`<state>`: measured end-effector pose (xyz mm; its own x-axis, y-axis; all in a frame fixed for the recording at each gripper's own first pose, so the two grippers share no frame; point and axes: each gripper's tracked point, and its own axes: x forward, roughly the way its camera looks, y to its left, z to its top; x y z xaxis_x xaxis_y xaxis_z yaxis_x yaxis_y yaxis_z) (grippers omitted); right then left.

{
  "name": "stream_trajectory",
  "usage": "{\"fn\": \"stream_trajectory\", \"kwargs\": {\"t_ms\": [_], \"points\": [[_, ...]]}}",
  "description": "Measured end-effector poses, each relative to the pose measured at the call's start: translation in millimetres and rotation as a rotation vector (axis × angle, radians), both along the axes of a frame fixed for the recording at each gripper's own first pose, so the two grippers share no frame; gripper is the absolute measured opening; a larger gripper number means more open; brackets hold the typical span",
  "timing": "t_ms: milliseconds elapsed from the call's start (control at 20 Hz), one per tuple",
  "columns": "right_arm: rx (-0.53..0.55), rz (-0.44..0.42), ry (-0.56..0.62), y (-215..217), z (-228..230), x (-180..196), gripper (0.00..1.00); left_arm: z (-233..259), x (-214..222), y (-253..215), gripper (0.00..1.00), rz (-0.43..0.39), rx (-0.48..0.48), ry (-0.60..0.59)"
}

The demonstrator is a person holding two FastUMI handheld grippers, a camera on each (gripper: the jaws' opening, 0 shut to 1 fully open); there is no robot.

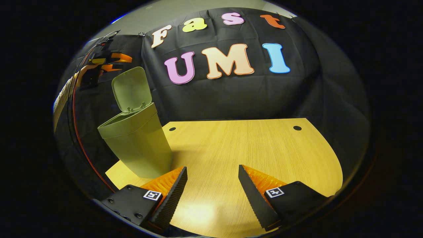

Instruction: Press the lid of the desktop garbage bin to open it, pick up the crumpled paper on the desktop and throw it into the bin, then pick up the pop can on the desktop and drop it into the bin, and finally close the garbage bin lid.

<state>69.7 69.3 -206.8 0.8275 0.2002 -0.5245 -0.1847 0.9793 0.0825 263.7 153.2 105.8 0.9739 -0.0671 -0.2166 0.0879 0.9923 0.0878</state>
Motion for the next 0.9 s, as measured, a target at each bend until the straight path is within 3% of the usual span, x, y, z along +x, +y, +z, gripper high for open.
{"fn": "stream_trajectory", "kwargs": {"t_ms": [200,250,350,700,900], "points": [[-0.013,-0.022,0.001,-4,0,0,0.98,-17,12,10,0.87,0.014,-0.013,0.040],[-0.011,-0.026,-0.001,-4,-1,0,0.94,-23,12,10,0.88,0.013,-0.027,0.055],[-0.013,-0.029,0.000,-6,0,-3,0.98,-35,12,10,0.87,0.018,-0.050,0.079],[-0.007,0.000,0.001,-19,10,-16,0.98,-49,-17,-5,0.88,0.008,-0.108,0.073],[0.009,0.021,-0.012,-29,16,-18,0.98,-78,-47,-4,0.88,0.056,-0.041,0.085]]}}
